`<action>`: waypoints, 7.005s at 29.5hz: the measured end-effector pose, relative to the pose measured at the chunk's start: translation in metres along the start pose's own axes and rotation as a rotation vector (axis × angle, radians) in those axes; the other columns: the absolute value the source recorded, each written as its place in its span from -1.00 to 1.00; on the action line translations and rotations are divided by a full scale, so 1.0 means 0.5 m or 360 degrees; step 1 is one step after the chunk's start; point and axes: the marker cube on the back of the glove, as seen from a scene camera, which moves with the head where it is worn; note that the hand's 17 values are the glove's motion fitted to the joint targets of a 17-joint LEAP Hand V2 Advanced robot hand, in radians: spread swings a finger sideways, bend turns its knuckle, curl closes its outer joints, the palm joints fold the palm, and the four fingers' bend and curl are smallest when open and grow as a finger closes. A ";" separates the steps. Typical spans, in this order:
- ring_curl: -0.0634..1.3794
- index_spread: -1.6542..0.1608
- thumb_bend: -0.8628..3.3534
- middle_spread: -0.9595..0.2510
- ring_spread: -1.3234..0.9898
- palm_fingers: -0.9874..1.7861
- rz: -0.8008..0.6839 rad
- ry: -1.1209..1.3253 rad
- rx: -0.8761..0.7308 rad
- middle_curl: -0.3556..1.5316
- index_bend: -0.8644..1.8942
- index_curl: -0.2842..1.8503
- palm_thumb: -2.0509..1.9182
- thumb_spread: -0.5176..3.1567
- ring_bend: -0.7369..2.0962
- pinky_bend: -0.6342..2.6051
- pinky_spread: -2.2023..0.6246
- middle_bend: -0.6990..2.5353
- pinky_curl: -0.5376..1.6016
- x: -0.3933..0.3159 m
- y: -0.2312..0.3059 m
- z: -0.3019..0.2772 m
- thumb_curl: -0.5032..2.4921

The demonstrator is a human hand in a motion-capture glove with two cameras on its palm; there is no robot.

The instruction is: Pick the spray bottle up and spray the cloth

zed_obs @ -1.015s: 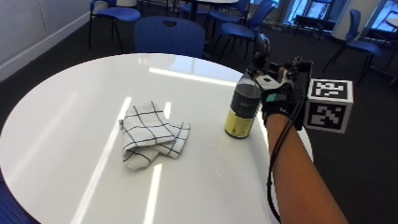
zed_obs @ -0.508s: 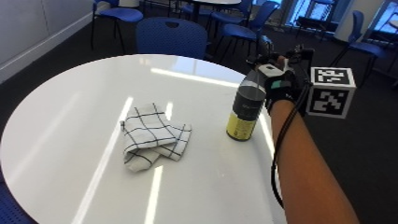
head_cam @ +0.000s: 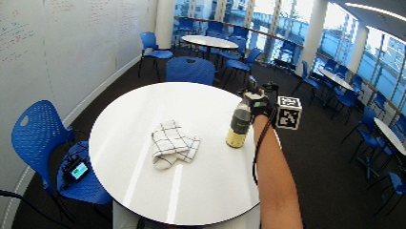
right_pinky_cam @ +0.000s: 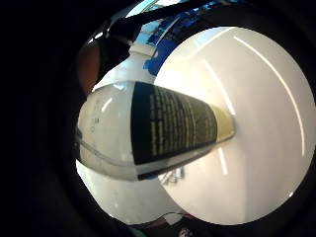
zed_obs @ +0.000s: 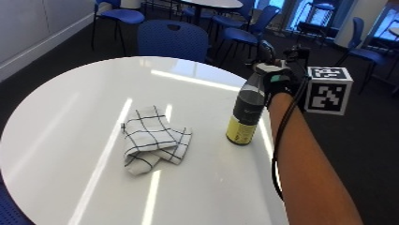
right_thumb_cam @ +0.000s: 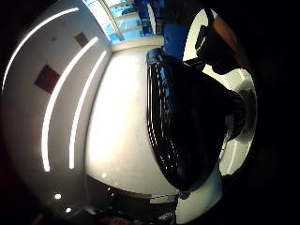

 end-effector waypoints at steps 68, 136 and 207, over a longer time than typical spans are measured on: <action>-0.30 0.53 -0.61 0.40 0.05 0.65 -0.0491 0.0160 0.0409 -0.10 0.00 -0.19 0.48 -0.46 -0.12 -0.38 0.60 -0.20 -0.38 -0.070 0.017 0.130 -0.16; -0.32 0.52 -0.60 0.33 0.04 0.70 0.0119 0.1644 -0.0995 -0.11 -0.02 -0.19 0.47 -0.54 -0.08 -0.41 0.47 -0.19 -0.16 0.019 0.100 0.220 -0.09; -0.32 0.53 -0.60 0.33 0.04 0.70 -0.0219 0.0958 -0.1159 -0.11 -0.02 -0.19 0.46 -0.54 -0.08 -0.42 0.47 -0.19 -0.15 -0.111 0.253 0.373 -0.07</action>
